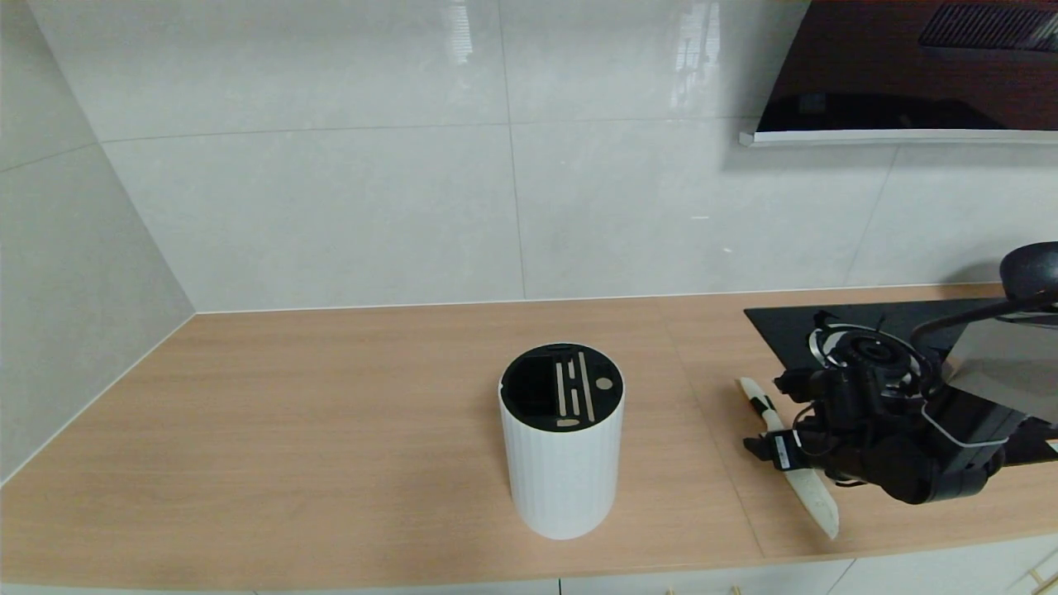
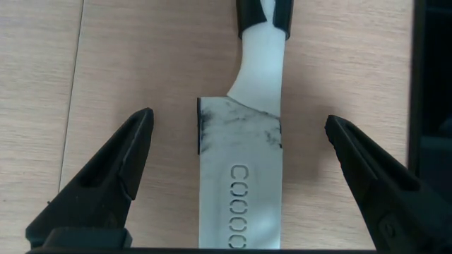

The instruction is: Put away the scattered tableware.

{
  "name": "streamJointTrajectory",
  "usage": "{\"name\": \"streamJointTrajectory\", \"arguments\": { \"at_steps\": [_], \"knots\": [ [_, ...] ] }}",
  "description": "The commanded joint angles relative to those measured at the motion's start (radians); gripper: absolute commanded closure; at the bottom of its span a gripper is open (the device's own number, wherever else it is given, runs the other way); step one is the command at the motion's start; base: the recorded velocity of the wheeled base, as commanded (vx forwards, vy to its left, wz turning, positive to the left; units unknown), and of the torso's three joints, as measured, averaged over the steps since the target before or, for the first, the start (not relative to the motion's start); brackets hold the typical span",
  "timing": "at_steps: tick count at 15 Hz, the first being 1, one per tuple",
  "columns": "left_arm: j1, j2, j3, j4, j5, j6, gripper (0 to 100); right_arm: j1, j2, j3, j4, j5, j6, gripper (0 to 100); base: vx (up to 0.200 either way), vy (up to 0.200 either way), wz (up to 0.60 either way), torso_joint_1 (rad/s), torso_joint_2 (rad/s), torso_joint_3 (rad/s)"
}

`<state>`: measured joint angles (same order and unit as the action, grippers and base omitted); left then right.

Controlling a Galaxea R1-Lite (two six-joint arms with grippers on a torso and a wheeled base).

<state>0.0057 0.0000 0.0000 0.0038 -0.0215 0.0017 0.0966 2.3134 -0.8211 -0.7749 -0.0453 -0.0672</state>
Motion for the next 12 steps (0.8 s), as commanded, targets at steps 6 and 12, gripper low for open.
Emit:
{"name": "streamJointTrajectory", "arguments": {
  "at_steps": [6, 12],
  "knots": [
    [0.000, 0.000, 0.000, 0.001, 0.000, 0.000, 0, -0.001, 0.021, -0.003, 0.003, -0.008, -0.003, 100, 0.000, 0.000, 0.00, 0.000, 0.00, 0.000],
    [0.000, 0.000, 0.000, 0.001, 0.000, 0.001, 0, -0.001, -0.020, -0.001, -0.029, -0.045, -0.003, 100, 0.000, 0.000, 0.00, 0.000, 0.00, 0.000]
  ]
}}
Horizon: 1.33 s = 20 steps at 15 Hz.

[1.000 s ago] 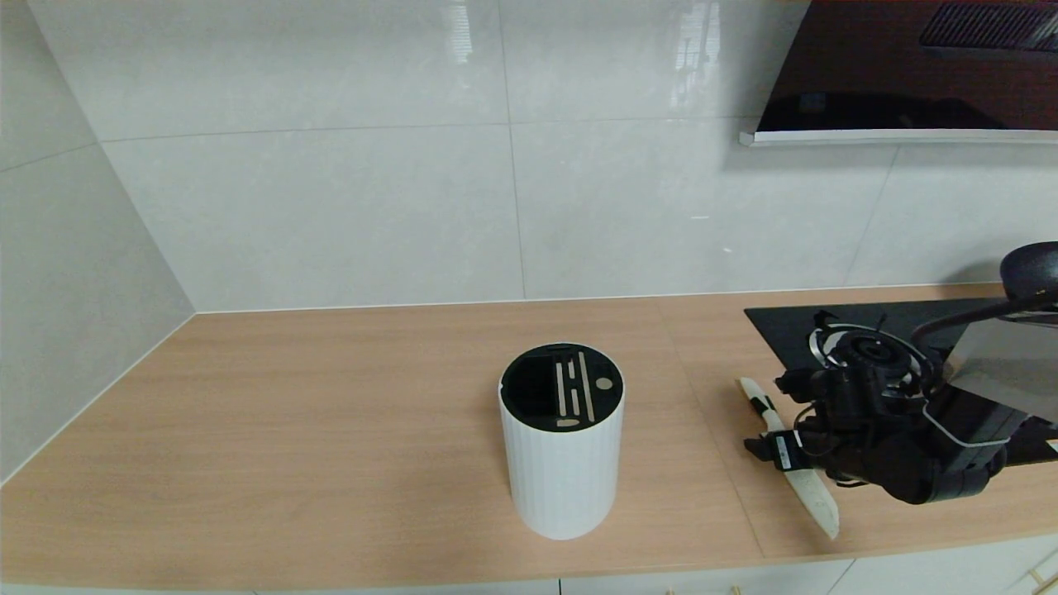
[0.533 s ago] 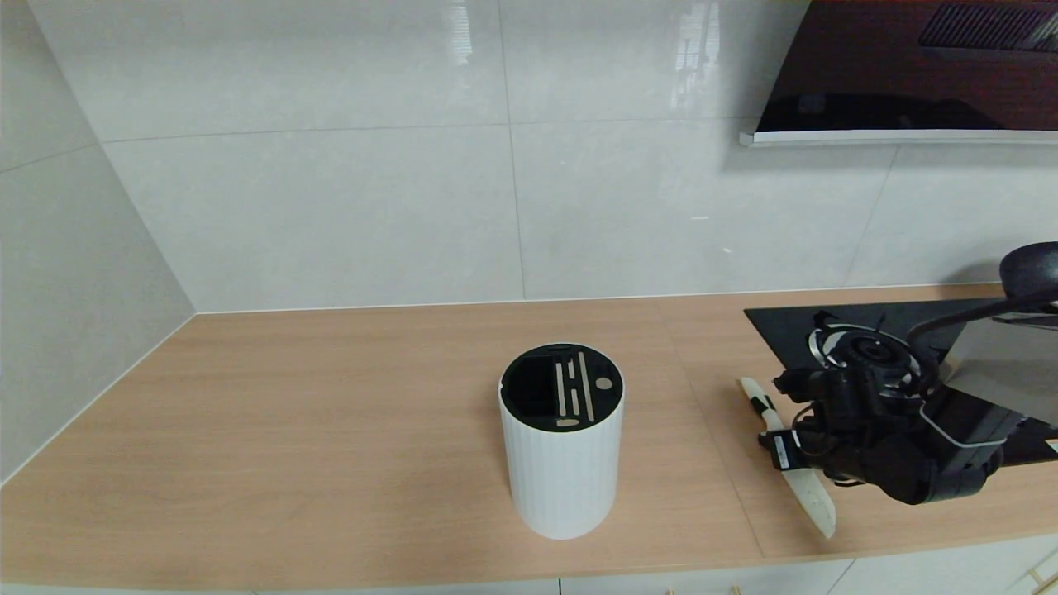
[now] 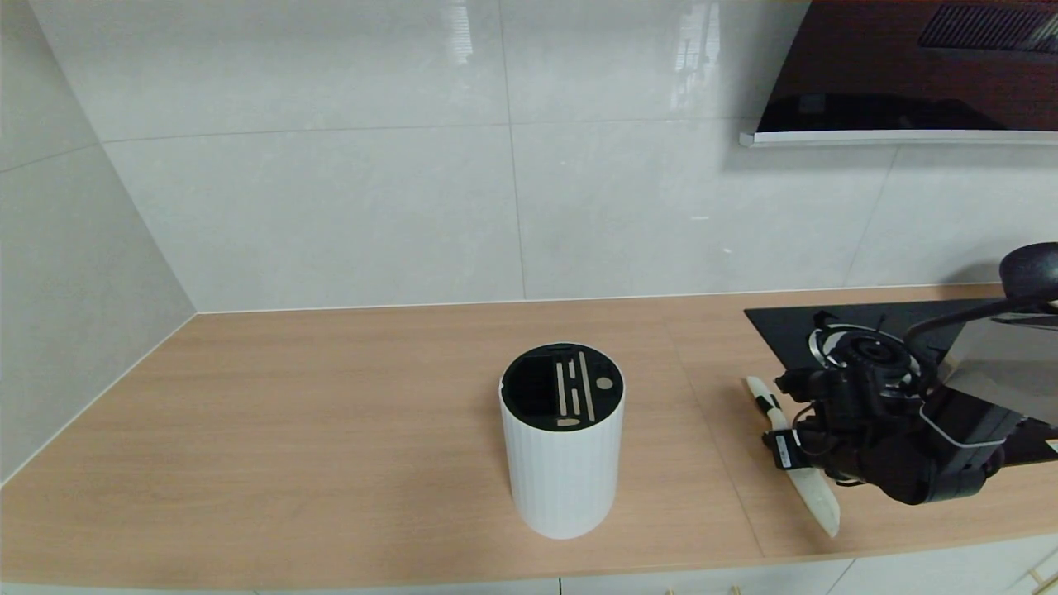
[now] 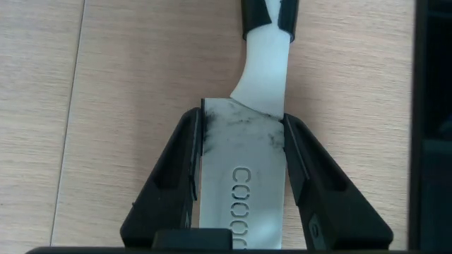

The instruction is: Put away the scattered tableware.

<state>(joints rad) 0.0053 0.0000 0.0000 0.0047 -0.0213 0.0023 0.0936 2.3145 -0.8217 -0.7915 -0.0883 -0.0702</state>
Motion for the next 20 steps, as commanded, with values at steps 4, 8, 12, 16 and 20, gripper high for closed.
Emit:
{"name": "streamJointTrajectory", "arguments": {
  "at_steps": [4, 8, 12, 16, 20],
  "knots": [
    [0.001, 0.000, 0.000, -0.002, 0.000, 0.016, 0, 0.005, -0.191, 0.035, -0.011, -0.005, 0.003, 100, 0.000, 0.000, 0.00, 0.000, 0.00, 0.000],
    [-0.010, 0.140, -0.268, 0.100, -0.114, 0.002, 0, 0.034, -0.425, 0.072, -0.006, -0.004, 0.004, 100, 0.000, 0.000, 0.00, 0.000, 0.00, 0.000],
    [-0.056, 0.715, -0.664, 0.149, -0.445, -0.016, 0, 0.132, -0.581, -0.028, 0.084, 0.030, 0.000, 100, 0.000, 0.000, 0.00, 0.000, 0.00, 0.000],
    [-0.338, 1.183, -0.758, -0.130, -0.467, -0.203, 0, 0.304, -0.692, 0.007, 0.089, 0.021, 0.000, 100, 0.000, 0.000, 0.00, 0.000, 0.00, 0.000],
    [-0.475, 1.529, -0.778, -0.600, -0.419, -0.410, 0, 0.491, -0.800, 0.006, 0.221, -0.085, 0.010, 100, 0.000, 0.000, 0.00, 0.000, 0.00, 0.000]
  ]
}}
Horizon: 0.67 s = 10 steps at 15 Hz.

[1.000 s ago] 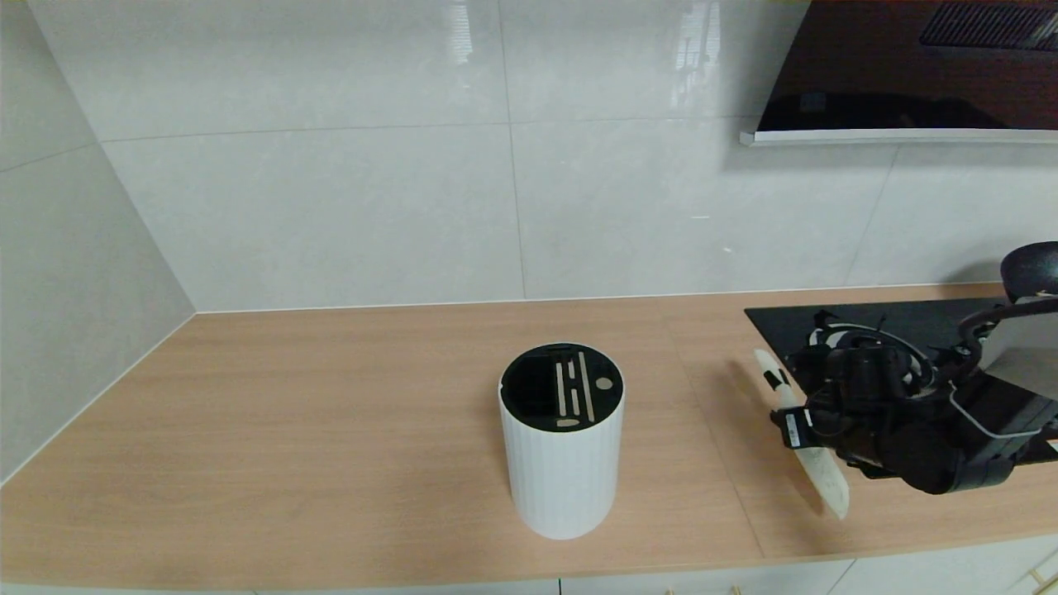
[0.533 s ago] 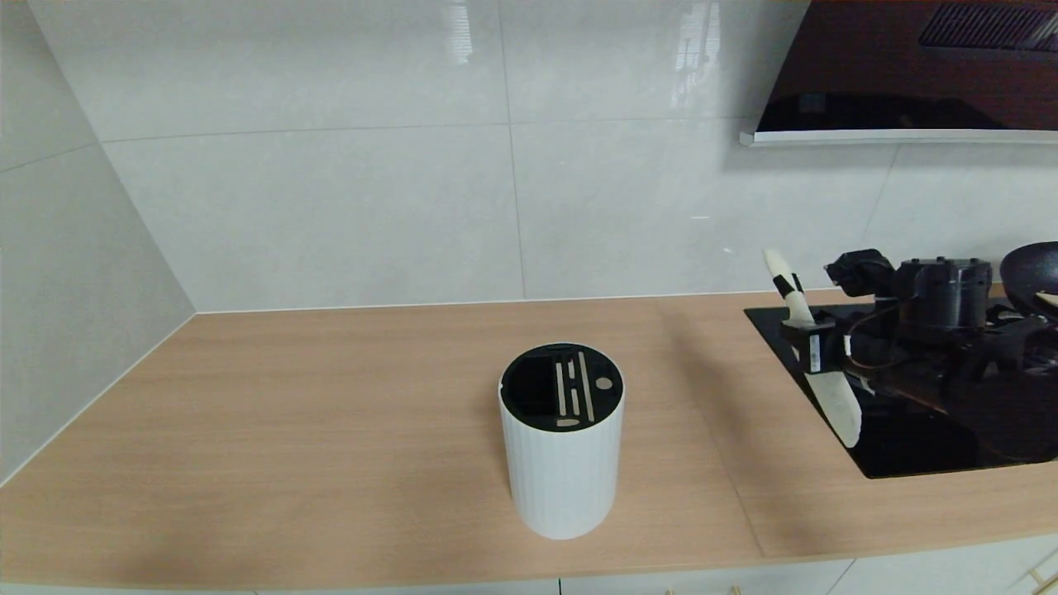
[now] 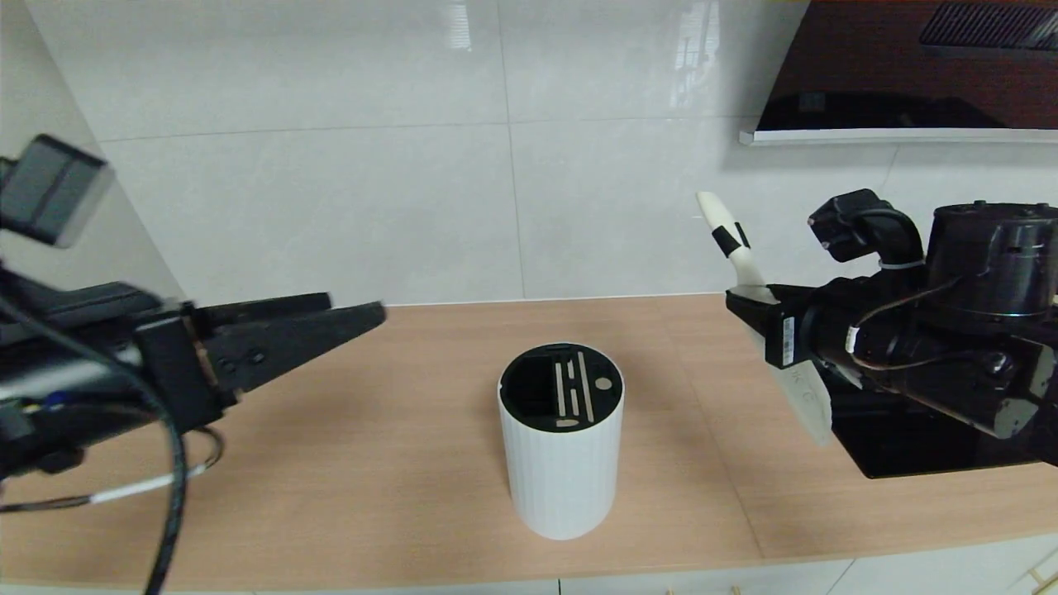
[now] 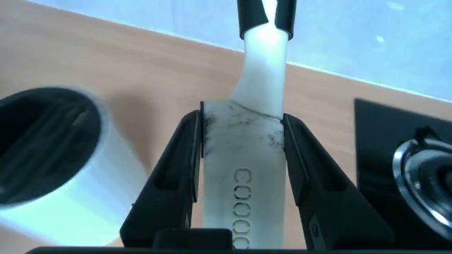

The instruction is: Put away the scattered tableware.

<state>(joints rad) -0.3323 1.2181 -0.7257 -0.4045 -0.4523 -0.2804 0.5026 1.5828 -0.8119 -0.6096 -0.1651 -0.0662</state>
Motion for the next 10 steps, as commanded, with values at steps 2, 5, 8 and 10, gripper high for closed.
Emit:
{"name": "streamJointTrajectory", "arguments": {
  "at_steps": [2, 5, 8, 10],
  "knots": [
    [-0.198, 0.386, -0.095, -0.290, 0.015, -0.269, 0, 0.165, -0.078, -0.003, 0.048, -0.022, 0.043, 100, 0.000, 0.000, 0.00, 0.000, 0.00, 0.000],
    [-0.248, 0.425, -0.135, -0.318, 0.024, -0.335, 0, 0.287, -0.073, 0.002, 0.048, -0.090, 0.069, 100, 0.000, 0.000, 0.00, 0.000, 0.00, 0.000],
    [-0.261, 0.465, -0.142, -0.358, 0.058, -0.416, 0, 0.378, -0.012, -0.015, 0.047, -0.103, 0.129, 100, 0.000, 0.000, 0.00, 0.000, 0.00, 0.000],
    [-0.263, 0.485, -0.139, -0.390, 0.066, -0.413, 0, 0.387, 0.000, -0.013, 0.047, -0.106, 0.141, 100, 0.000, 0.000, 0.00, 0.000, 0.00, 0.000]
  ]
}}
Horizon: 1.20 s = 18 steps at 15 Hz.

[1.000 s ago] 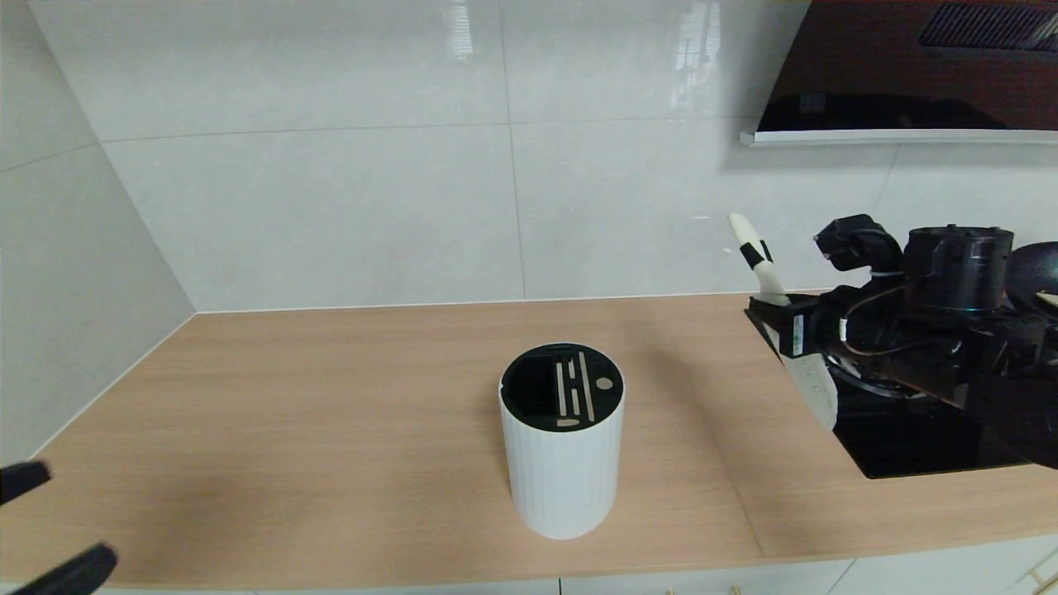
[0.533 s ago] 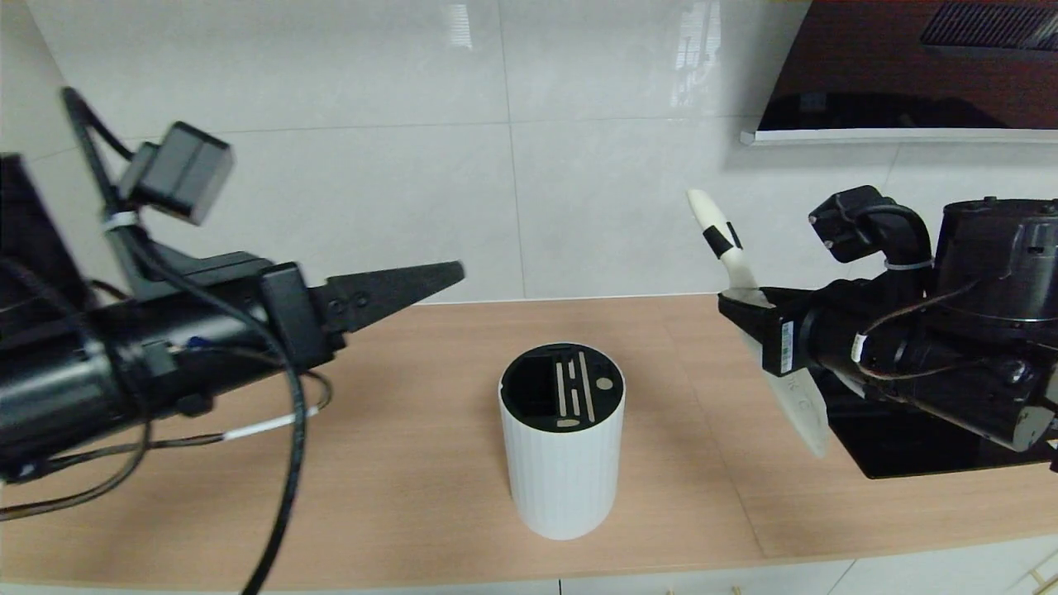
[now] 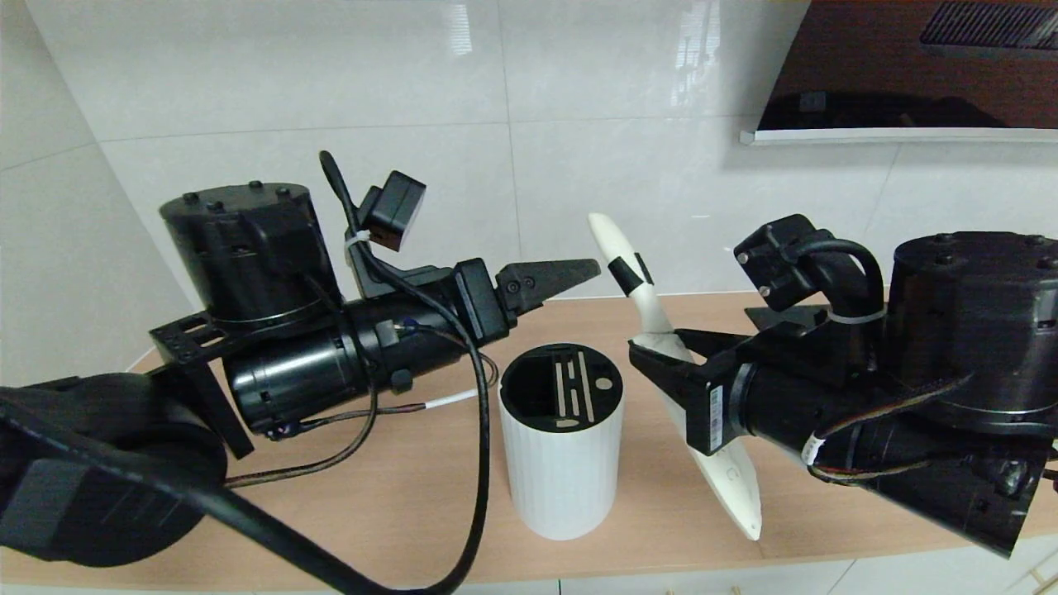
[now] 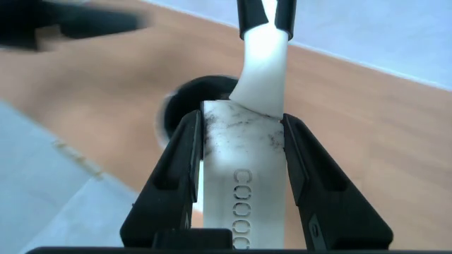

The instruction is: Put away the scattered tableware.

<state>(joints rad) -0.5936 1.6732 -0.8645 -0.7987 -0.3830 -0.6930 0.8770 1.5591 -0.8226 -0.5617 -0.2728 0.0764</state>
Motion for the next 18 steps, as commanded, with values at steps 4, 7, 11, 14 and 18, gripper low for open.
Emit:
{"name": "streamJointTrajectory", "arguments": {
  "at_steps": [4, 7, 11, 14, 18],
  "knots": [
    [-0.038, 0.088, 0.016, -0.134, 0.081, 0.000, 0, 0.040, 0.050, -0.009, -0.001, -0.019, 0.017, 100, 0.000, 0.000, 0.00, 0.000, 0.00, 0.000],
    [-0.057, 0.102, 0.016, -0.139, 0.090, 0.001, 0, 0.060, 0.050, -0.012, 0.002, -0.019, 0.048, 100, 0.000, 0.000, 0.00, 0.000, 0.00, 0.000],
    [-0.066, 0.120, 0.015, -0.163, 0.093, 0.000, 0, 0.074, 0.059, -0.013, 0.000, -0.019, 0.060, 100, 0.000, 0.000, 0.00, 0.000, 0.00, 0.000],
    [-0.087, 0.155, 0.018, -0.228, 0.107, 0.000, 0, 0.083, 0.070, -0.020, 0.000, -0.019, 0.071, 100, 0.000, 0.000, 0.00, 0.000, 0.00, 0.000],
    [-0.092, 0.155, 0.018, -0.229, 0.107, 0.000, 0, 0.083, 0.078, -0.020, 0.000, -0.019, 0.072, 100, 0.000, 0.000, 0.00, 0.000, 0.00, 0.000]
  ]
}}
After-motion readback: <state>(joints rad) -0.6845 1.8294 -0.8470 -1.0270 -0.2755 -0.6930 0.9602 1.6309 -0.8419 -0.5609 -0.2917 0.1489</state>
